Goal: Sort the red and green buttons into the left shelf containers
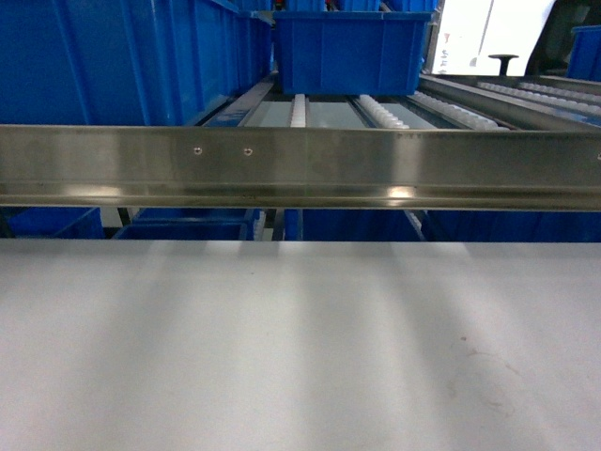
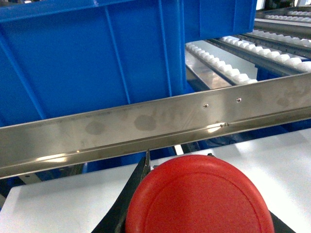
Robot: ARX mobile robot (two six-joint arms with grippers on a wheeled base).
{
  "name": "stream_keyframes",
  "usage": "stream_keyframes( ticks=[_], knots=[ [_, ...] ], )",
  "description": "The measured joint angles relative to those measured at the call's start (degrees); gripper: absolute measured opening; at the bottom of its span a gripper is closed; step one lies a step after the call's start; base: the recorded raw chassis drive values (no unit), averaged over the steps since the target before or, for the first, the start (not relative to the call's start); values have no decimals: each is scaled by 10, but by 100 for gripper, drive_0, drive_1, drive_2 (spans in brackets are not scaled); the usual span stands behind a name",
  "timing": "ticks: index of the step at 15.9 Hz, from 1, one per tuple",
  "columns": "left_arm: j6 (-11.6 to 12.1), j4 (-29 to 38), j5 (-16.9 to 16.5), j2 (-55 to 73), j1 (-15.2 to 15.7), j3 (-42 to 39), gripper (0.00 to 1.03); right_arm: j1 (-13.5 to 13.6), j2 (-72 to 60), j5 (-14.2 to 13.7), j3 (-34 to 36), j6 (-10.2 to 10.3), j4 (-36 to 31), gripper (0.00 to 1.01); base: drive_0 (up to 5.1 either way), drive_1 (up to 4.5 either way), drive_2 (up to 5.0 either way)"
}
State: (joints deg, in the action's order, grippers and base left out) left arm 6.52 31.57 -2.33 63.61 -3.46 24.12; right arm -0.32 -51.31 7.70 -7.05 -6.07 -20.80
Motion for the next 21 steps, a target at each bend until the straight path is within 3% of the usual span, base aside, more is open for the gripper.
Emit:
stream_keyframes(
  ticks=[4, 9, 11, 21],
  knots=[
    [0, -3, -2, 1, -1, 1, 26, 0, 0, 0, 0, 0, 2, 27, -538, 199, 199],
    [0, 2, 3, 0, 4, 1, 26, 3, 0, 1, -1, 0, 3, 27, 0, 0, 0],
    [0, -3, -8, 0, -7, 2, 26, 3, 1, -1, 1, 0, -1, 27, -450, 173, 173],
    [0, -2, 0, 0, -1, 4, 26, 3, 1, 1, -1, 0, 0, 27, -479, 225, 225]
  ],
)
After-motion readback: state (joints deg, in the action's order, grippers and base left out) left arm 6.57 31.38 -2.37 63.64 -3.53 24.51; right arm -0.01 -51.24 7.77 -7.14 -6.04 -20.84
